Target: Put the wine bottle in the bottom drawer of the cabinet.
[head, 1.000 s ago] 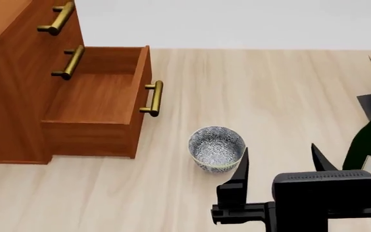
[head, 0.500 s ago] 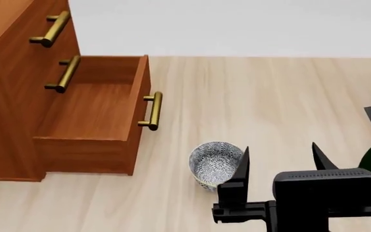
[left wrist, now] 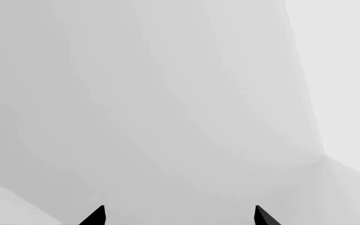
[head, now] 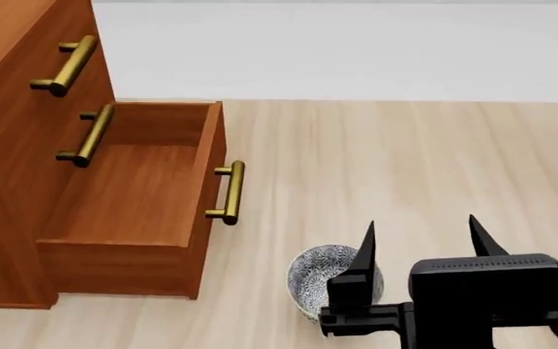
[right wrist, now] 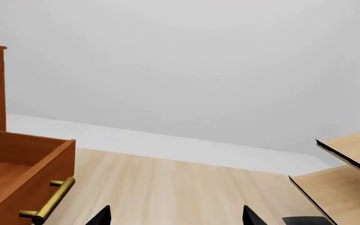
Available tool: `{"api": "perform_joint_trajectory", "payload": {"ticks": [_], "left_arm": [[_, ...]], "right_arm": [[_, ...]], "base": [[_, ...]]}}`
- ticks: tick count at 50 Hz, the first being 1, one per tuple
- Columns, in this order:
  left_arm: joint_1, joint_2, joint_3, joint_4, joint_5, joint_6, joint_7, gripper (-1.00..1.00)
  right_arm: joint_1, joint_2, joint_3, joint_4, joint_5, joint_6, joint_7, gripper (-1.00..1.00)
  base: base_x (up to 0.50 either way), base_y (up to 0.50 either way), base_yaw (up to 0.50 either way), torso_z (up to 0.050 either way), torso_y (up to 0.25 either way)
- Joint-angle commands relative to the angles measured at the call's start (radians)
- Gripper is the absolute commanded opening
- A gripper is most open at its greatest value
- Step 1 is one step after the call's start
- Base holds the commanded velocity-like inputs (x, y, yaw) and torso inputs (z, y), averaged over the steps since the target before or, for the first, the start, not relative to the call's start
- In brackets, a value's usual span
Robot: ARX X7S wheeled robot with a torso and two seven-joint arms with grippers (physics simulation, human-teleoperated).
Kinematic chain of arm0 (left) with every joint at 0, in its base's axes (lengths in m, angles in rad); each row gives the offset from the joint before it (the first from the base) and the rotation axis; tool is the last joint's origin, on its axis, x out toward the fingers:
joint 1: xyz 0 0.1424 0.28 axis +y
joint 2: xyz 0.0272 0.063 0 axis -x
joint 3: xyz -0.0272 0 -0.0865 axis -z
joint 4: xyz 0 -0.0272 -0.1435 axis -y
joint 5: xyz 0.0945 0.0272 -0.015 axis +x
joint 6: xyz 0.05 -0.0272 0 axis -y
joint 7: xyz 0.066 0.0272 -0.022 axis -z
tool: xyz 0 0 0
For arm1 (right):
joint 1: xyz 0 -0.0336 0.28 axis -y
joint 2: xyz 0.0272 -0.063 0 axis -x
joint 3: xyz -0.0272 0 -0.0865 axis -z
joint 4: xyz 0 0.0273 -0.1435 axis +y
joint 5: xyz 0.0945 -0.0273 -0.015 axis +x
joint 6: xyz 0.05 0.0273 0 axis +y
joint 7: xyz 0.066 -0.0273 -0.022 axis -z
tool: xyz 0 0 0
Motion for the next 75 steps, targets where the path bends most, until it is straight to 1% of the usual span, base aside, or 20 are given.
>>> {"api": "perform_joint_trajectory", "payload": {"ticks": [1,61,68,75], "left_arm": [[0.0,-0.002,0.004,0.003,-0.003,-0.004,-0.003,1.0],[0.007,-0.005,0.004,0.0,-0.015,0.001,-0.013,1.0],[0.006,-0.008,0.004,0.004,-0.019,-0.008,-0.016,1.0],[0.009,-0.006,0.001,-0.001,-0.022,-0.001,-0.012,1.0]], "right_arm": [[-0.003,0.003,-0.002,0.009,0.001,-0.012,0.003,1.0],[-0.001,0.014,0.002,0.021,0.026,-0.021,0.019,1.0],[-0.014,0.017,0.028,-0.009,0.048,-0.019,0.02,1.0],[-0.014,0.022,0.08,-0.061,0.08,0.036,0.04,1.0]], "base": [[0.2,0.03,0.0,0.0,0.0],[0.2,0.02,0.0,0.0,0.0],[0.23,0.0,0.0,0.0,0.0],[0.05,0.0,0.0,0.0,0.0]]}}
